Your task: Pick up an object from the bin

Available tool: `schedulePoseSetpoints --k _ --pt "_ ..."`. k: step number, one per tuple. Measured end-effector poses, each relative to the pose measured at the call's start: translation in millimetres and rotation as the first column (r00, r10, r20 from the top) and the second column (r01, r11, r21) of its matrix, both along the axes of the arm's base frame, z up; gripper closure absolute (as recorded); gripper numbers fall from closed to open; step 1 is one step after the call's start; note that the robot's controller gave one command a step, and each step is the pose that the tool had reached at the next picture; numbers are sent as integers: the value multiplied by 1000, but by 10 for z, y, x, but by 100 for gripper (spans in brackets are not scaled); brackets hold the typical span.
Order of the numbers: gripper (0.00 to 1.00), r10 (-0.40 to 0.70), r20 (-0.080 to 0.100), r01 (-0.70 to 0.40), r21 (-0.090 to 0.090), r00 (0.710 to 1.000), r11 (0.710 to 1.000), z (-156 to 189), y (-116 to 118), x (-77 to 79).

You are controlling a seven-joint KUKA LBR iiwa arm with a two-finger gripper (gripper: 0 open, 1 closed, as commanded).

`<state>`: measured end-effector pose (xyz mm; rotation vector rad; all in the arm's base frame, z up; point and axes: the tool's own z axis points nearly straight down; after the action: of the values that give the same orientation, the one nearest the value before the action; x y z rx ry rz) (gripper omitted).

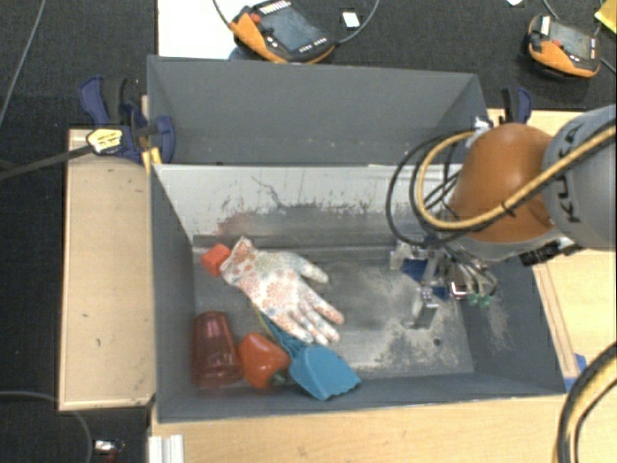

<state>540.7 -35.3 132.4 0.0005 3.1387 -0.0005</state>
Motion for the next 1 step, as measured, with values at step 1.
schedulePoseSetpoints --k 1 --pt "0 0 0 0 0 1000 1000 0 0 0"
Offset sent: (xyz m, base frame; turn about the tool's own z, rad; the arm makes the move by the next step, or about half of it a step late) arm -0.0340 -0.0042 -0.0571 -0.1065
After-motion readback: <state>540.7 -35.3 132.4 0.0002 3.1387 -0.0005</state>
